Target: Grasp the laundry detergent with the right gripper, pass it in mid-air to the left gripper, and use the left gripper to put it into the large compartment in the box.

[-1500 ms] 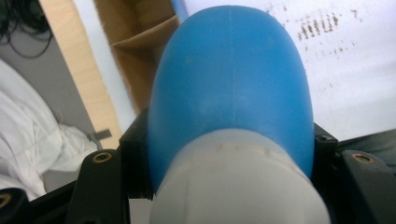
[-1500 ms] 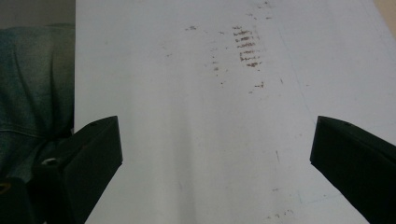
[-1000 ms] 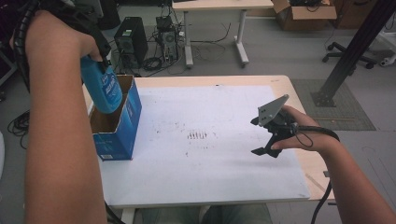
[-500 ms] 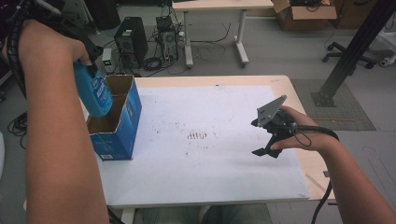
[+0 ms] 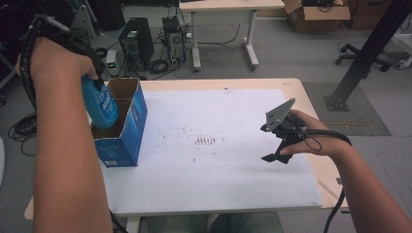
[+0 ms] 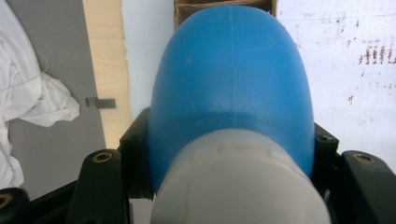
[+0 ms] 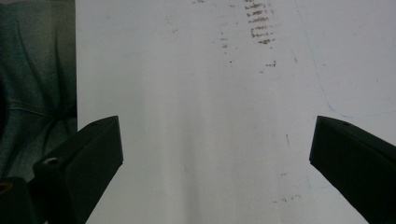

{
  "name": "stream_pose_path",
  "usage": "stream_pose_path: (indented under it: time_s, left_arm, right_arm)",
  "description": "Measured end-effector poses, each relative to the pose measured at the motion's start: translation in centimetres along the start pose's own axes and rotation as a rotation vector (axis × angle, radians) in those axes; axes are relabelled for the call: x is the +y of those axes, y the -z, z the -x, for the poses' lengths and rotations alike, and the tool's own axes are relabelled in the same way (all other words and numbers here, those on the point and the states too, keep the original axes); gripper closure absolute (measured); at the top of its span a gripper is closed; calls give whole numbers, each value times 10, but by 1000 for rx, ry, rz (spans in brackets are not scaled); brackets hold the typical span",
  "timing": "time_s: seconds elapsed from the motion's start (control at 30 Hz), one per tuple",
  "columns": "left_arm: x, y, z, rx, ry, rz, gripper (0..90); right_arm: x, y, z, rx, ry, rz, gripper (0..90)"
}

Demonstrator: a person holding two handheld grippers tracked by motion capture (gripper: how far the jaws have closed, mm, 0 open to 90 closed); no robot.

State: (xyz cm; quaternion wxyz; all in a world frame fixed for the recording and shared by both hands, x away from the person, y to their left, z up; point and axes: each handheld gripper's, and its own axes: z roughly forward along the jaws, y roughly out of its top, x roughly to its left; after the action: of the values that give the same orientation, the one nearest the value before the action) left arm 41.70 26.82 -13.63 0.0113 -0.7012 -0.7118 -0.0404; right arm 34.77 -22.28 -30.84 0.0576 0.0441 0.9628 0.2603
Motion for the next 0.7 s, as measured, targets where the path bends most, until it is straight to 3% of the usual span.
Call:
stream_pose_path:
  time_s: [0.7]
  left_arm:
    - [7, -56, -3, -9, -5, -50, 383]
  right_arm:
    - [3, -4, -1, 0, 3, 3, 29]
